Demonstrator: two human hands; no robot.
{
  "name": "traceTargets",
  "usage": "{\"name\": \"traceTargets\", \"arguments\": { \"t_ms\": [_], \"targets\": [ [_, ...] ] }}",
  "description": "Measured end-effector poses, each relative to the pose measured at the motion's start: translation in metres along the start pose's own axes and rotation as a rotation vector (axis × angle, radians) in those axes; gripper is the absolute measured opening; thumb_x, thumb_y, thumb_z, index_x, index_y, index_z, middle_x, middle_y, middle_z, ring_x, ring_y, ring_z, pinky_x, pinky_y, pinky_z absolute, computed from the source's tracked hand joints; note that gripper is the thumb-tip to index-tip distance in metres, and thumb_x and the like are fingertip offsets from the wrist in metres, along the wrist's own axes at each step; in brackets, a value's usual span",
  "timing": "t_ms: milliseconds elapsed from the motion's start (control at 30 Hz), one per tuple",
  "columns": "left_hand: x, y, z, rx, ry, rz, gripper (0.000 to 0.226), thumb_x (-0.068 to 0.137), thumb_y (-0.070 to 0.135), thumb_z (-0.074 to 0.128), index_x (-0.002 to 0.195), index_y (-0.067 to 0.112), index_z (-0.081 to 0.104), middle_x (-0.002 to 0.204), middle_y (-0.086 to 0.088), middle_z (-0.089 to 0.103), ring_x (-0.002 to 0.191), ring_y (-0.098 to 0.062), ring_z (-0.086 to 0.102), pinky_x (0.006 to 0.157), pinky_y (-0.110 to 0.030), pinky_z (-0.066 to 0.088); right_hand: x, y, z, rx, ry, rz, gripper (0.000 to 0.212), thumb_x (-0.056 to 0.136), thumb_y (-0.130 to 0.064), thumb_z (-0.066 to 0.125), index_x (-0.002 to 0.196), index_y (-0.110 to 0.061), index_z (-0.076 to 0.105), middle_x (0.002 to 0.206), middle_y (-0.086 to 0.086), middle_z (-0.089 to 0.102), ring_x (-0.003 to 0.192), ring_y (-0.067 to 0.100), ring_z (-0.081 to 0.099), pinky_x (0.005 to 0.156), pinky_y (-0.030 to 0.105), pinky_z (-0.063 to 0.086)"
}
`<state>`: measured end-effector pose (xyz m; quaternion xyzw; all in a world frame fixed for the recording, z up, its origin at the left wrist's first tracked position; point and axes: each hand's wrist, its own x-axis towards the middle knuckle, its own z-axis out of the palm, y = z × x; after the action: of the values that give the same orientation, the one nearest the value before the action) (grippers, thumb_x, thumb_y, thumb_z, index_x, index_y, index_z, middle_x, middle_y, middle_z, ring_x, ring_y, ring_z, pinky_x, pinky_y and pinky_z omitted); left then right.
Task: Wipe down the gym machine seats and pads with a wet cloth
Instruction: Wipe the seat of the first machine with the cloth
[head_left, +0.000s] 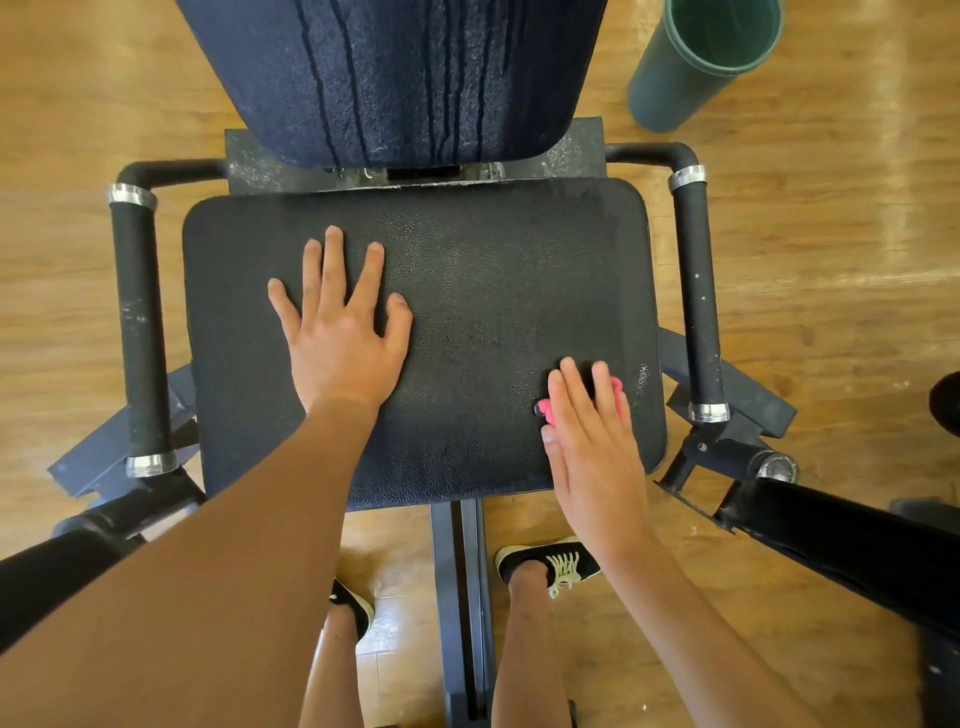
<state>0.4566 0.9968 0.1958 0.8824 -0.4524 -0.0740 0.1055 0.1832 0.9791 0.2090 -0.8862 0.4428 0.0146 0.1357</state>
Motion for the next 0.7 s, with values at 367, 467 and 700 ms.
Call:
{"name": "traceTargets", "arguments": {
  "t_ms": [367,467,700],
  "targets": [
    [0.001,0.0,0.001,0.001,0.015,0.005,0.054,0.103,0.042,0.035,0.154,0.025,0.043,0.168,-0.009,0.022,0.155,-0.029,0.016,0.122,-0.063,0.008,0.112,0.019,-0.028,0.037,0.04,0.104,0.051,0.112,-0.023,0.032,0.16,-0.005,0.029,0.169,0.013,0.026,0.158,0.035,0.011,0.129,0.049,0.009],
    [0.001,0.0,0.001,0.003,0.023,0.009,0.054,0.103,0.042,0.036,0.153,0.025,0.043,0.168,-0.009,0.023,0.155,-0.029,0.016,0.122,-0.064,0.008,0.162,0.029,-0.035,0.029,0.066,0.117,0.052,0.112,-0.024,0.029,0.161,-0.007,0.028,0.17,0.012,0.023,0.159,0.035,0.008,0.13,0.049,0.009],
    [0.002,0.0,0.002,-0.001,0.026,0.008,0.055,0.103,0.043,0.034,0.153,0.024,0.044,0.167,-0.009,0.023,0.155,-0.03,0.017,0.122,-0.063,0.008,0.216,0.044,-0.044,0.03,0.063,0.075,0.052,0.112,-0.025,0.026,0.161,-0.006,0.029,0.17,0.01,0.025,0.159,0.034,0.008,0.129,0.046,0.008]
  ]
}}
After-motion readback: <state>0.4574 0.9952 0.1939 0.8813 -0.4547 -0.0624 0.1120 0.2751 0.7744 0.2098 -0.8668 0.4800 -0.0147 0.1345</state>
